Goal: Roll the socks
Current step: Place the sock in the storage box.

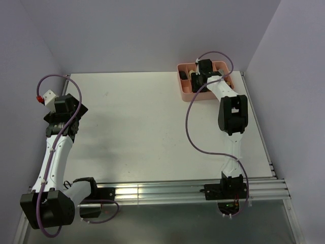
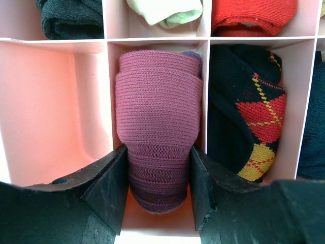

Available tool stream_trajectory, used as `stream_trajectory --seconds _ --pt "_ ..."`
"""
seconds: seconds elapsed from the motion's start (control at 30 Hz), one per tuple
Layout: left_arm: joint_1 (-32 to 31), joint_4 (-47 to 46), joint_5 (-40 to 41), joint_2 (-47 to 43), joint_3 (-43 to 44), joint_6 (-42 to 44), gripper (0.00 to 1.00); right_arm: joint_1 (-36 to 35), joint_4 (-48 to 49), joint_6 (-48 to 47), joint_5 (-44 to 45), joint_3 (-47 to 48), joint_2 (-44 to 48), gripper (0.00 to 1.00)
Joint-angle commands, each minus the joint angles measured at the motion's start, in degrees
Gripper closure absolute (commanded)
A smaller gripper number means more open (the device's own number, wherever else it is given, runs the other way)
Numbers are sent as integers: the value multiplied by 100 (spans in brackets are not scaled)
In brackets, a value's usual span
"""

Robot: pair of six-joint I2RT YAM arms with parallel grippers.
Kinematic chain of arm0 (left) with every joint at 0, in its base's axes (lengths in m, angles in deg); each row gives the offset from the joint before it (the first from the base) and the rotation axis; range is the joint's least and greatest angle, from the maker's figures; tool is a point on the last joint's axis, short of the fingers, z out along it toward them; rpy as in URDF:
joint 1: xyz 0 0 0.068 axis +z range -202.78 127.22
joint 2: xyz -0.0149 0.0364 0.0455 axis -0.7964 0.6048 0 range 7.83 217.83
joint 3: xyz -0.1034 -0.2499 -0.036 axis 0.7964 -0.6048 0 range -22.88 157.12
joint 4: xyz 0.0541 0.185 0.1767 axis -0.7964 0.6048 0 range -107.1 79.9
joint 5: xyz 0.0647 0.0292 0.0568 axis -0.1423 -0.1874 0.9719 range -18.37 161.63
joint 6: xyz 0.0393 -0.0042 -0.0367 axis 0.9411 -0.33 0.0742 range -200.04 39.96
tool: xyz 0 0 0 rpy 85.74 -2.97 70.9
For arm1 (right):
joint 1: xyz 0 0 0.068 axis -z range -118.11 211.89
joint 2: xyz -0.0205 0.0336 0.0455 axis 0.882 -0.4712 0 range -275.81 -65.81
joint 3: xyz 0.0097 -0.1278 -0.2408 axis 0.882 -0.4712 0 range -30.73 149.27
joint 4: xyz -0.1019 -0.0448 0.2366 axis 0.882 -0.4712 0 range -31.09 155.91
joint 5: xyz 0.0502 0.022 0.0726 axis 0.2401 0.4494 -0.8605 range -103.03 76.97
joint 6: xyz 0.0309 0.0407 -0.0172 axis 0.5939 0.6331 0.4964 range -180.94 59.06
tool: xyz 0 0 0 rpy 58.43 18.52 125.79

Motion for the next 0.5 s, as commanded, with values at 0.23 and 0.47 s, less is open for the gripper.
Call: stream_trajectory --seconds 0.23,0.47 --pt "39 -147 3 -55 -6 67 1 89 108 -97 41 -287 624 44" --pt "48 -147 12 -55 -15 58 1 89 55 -97 41 -173 396 42"
